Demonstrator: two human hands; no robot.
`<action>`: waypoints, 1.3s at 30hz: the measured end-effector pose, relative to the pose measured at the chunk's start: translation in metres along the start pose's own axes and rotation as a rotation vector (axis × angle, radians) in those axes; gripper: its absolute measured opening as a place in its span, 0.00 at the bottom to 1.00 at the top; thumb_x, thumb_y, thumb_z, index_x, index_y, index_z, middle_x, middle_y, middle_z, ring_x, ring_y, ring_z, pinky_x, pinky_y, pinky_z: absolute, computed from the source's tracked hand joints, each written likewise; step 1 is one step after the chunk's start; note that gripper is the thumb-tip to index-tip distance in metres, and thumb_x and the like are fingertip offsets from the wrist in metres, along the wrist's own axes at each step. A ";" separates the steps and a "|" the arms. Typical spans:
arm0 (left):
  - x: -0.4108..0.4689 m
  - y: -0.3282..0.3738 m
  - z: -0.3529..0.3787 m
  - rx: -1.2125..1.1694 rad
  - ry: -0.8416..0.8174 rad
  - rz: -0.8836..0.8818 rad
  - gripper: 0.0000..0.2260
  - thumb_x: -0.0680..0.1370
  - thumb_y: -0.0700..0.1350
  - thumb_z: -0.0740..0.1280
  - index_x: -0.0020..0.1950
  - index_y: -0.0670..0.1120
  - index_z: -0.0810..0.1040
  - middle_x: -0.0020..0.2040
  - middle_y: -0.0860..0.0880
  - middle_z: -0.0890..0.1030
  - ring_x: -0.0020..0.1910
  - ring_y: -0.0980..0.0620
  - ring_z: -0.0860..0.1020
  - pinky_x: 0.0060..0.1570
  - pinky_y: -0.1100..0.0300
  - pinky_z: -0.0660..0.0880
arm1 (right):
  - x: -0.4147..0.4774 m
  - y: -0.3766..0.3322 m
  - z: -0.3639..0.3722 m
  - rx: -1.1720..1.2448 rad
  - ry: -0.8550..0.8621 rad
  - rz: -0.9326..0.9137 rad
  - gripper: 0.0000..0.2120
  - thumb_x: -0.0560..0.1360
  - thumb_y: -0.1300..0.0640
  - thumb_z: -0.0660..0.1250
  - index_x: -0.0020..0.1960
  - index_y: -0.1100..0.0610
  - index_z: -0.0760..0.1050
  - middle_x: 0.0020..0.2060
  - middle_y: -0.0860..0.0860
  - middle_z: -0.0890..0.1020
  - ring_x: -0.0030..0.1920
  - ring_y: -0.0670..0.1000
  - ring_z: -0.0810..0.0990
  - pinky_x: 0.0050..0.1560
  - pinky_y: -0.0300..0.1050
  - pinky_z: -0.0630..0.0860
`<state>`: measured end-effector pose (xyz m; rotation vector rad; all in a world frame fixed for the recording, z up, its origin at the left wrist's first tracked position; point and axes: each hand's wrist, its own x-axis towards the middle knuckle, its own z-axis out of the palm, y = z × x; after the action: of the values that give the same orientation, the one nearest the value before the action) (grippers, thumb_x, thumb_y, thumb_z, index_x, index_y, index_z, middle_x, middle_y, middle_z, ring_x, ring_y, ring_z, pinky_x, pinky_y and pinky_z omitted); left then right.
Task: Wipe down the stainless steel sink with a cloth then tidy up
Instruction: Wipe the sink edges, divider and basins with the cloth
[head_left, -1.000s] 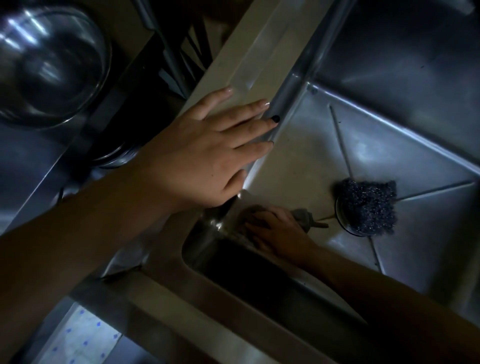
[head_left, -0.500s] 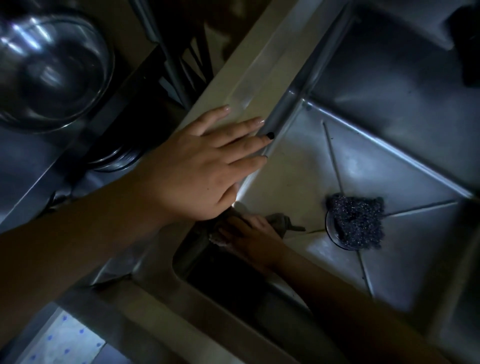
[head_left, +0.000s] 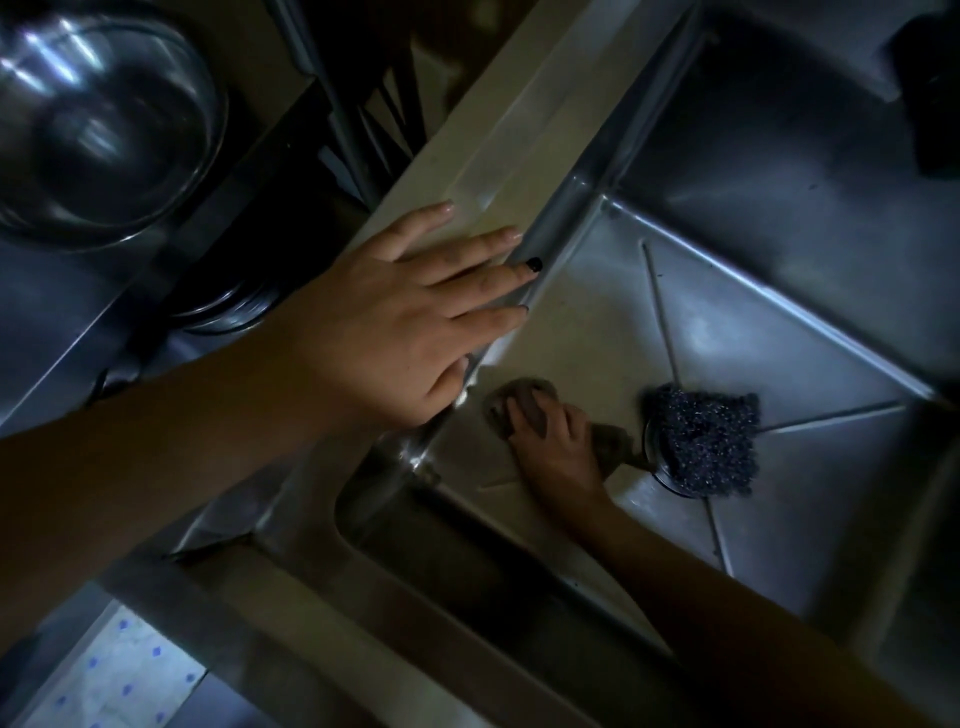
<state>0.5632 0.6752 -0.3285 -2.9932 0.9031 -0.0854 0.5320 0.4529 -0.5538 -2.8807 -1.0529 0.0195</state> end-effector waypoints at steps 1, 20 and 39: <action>0.000 0.000 0.000 -0.004 -0.002 0.001 0.20 0.75 0.47 0.56 0.65 0.46 0.74 0.69 0.46 0.70 0.71 0.48 0.63 0.70 0.44 0.56 | -0.008 -0.005 0.000 0.005 -0.006 -0.046 0.22 0.73 0.50 0.55 0.66 0.54 0.65 0.60 0.61 0.76 0.54 0.62 0.72 0.52 0.53 0.76; 0.001 0.003 -0.003 -0.019 0.016 0.001 0.18 0.75 0.42 0.57 0.62 0.43 0.76 0.69 0.44 0.70 0.71 0.46 0.63 0.70 0.44 0.56 | 0.098 0.060 -0.018 0.074 -0.027 0.378 0.25 0.75 0.49 0.50 0.66 0.59 0.70 0.64 0.66 0.70 0.52 0.67 0.74 0.53 0.56 0.72; 0.005 -0.002 -0.004 -0.047 -0.050 -0.027 0.24 0.73 0.50 0.56 0.68 0.45 0.70 0.72 0.45 0.66 0.72 0.50 0.61 0.70 0.49 0.53 | 0.091 0.031 -0.022 0.122 0.009 0.420 0.23 0.72 0.52 0.54 0.60 0.61 0.76 0.56 0.66 0.77 0.41 0.66 0.77 0.42 0.54 0.77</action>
<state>0.5683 0.6745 -0.3246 -3.0361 0.8716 0.0107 0.6223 0.4858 -0.5325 -2.9244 -0.4123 0.0904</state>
